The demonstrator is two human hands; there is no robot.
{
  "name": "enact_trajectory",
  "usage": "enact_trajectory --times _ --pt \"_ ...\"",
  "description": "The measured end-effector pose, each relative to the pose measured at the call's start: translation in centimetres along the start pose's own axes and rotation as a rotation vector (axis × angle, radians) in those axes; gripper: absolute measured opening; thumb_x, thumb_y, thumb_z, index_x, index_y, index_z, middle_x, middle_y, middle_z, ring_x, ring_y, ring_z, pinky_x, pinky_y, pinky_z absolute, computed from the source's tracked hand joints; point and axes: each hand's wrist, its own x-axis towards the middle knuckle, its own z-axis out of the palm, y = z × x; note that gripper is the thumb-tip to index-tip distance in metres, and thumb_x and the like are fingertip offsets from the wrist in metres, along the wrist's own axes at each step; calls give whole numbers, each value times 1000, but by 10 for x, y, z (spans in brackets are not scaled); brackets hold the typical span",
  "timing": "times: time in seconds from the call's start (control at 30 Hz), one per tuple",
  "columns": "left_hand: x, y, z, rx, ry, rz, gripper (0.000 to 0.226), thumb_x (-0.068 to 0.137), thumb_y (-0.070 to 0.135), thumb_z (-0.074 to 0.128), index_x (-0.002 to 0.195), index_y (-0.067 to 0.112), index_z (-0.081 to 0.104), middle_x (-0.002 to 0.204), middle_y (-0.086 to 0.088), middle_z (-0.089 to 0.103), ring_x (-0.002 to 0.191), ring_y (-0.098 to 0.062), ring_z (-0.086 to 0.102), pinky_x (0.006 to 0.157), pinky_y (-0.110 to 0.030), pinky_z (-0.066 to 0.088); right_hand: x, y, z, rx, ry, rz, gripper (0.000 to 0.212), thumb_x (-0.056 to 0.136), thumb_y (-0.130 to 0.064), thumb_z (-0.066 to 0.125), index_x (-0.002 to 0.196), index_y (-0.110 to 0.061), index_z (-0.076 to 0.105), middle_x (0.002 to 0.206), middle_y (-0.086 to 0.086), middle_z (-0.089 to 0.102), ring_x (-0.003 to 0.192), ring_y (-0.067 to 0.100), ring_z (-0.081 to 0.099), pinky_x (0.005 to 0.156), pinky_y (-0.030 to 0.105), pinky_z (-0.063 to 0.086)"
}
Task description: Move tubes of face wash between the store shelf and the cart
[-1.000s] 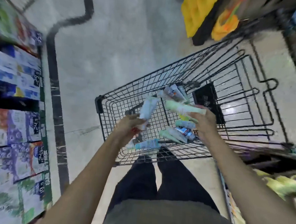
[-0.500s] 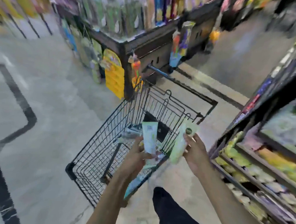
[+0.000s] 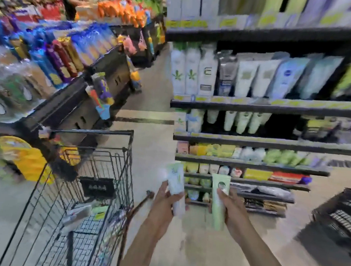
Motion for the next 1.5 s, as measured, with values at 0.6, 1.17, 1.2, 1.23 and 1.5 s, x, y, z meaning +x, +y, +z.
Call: enact_trajectory --times 0.6,1.17,1.2,1.23,1.5 --pt "90 -125 328 93 -128 -155 60 83 -17 66 134 13 55 102 -18 77 78 -34 74 74 -51 59 58 -189 -293 38 169 -162 35 93 -7 69 125 -22 64 92 14 74 79 34 68 72 48 57" --pt "192 -98 449 236 -112 154 57 86 5 80 130 32 55 110 -5 76 96 -31 73 92 -55 58 175 -333 -318 -85 33 -324 33 97 -9 66 126 -23 64 107 7 77 90 29 73 79 52 61" --pt "197 -93 455 236 -90 185 54 88 5 78 129 30 55 109 -5 76 95 -30 74 90 -53 59 180 -343 -315 -89 15 -340 33 97 -7 65 126 -22 64 103 5 77 86 24 73 74 47 62" --pt "200 -87 462 237 -74 210 51 89 5 78 128 28 54 109 -4 76 94 -29 74 89 -53 59 184 -353 -312 -91 -3 -352 32 97 -5 64 126 -20 64 99 3 77 82 21 73 69 42 60" --pt "227 -37 505 247 -16 464 42 89 6 78 122 24 60 118 -2 73 106 -23 72 89 -48 62 221 -414 -302 -53 -116 -427 35 96 -5 65 129 -16 60 112 19 72 89 32 69 68 40 59"
